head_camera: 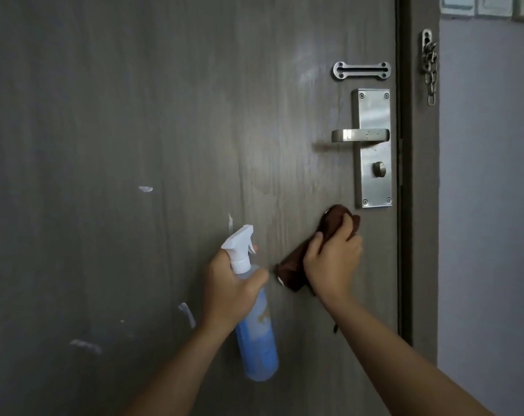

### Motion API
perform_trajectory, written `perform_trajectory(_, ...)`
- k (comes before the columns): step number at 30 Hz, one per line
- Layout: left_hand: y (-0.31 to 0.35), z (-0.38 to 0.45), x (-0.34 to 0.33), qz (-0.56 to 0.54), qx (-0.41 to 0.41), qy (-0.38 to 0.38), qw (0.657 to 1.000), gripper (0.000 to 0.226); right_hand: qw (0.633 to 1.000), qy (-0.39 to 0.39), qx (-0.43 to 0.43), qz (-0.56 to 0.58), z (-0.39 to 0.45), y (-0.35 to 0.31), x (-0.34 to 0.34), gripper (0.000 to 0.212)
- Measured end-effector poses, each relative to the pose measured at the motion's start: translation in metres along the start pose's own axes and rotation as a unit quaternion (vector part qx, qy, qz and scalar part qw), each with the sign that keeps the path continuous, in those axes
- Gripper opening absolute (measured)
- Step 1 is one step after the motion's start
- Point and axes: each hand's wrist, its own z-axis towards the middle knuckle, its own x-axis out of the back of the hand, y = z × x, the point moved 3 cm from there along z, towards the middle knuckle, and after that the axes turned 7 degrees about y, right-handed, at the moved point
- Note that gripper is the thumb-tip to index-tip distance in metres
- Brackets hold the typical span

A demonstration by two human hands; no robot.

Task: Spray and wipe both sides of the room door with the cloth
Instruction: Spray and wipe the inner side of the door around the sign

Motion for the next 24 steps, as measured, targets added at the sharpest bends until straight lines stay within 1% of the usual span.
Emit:
perform_trajectory(2, 0.002, 0.001, 0.02, 0.012, 0.0, 0.008, 1.0, 0.025, 0.993, -0.043, 0.103, 0.031, -0.017, -0.022, -0.003, 0.069)
perform_trajectory(3, 0.001, 0.002, 0.028, 0.013, 0.001, 0.013, 1.0, 0.023, 0.987, -0.064, 0.134, 0.059, -0.021, -0.03, -0.003, 0.069)
perform_trajectory(5, -0.002, 0.005, 0.041, 0.025, 0.008, 0.014, 1.0, 0.02, 0.978, -0.088, 0.128, 0.14, -0.018, -0.04, -0.003, 0.069)
perform_trajectory(7, -0.004, 0.009, 0.051, 0.036, 0.016, 0.01, 0.999, 0.022, 0.971, -0.079, 0.119, 0.192, -0.013, -0.05, -0.002, 0.067)
perform_trajectory(8, -0.003, 0.011, 0.055, 0.035, 0.018, 0.01, 0.999, 0.022, 0.969, -0.068, 0.131, 0.197, -0.011, -0.056, -0.003, 0.065)
perform_trajectory(10, -0.002, 0.017, 0.061, 0.019, 0.021, 0.011, 1.0, 0.024, 0.966, -0.05, 0.172, 0.185, -0.011, -0.068, -0.009, 0.063)
perform_trajectory(12, 0.0, 0.022, 0.064, 0.007, 0.014, 0.003, 1.0, 0.031, 0.966, -0.047, 0.187, 0.172, -0.014, -0.082, -0.015, 0.061)
perform_trajectory(15, 0.0, 0.03, 0.071, -0.002, -0.003, -0.02, 1.0, 0.043, 0.973, -0.064, 0.154, 0.156, -0.026, -0.103, -0.021, 0.059)
perform_trajectory(17, -0.001, 0.034, 0.074, -0.005, -0.003, -0.041, 0.999, 0.047, 0.977, -0.076, 0.144, 0.136, -0.03, -0.109, -0.024, 0.057)
perform_trajectory(19, -0.003, 0.036, 0.078, 0.005, 0.008, -0.05, 0.999, 0.043, 0.978, -0.09, 0.154, 0.108, -0.027, -0.111, -0.022, 0.057)
perform_trajectory(21, -0.006, 0.036, 0.08, 0.008, 0.019, -0.055, 0.998, 0.032, 0.977, -0.101, 0.17, 0.083, -0.023, -0.109, -0.019, 0.057)
perform_trajectory(24, -0.008, 0.041, 0.084, 0.005, 0.02, -0.069, 0.997, 0.028, 0.977, -0.087, 0.178, 0.075, -0.012, -0.107, -0.012, 0.055)
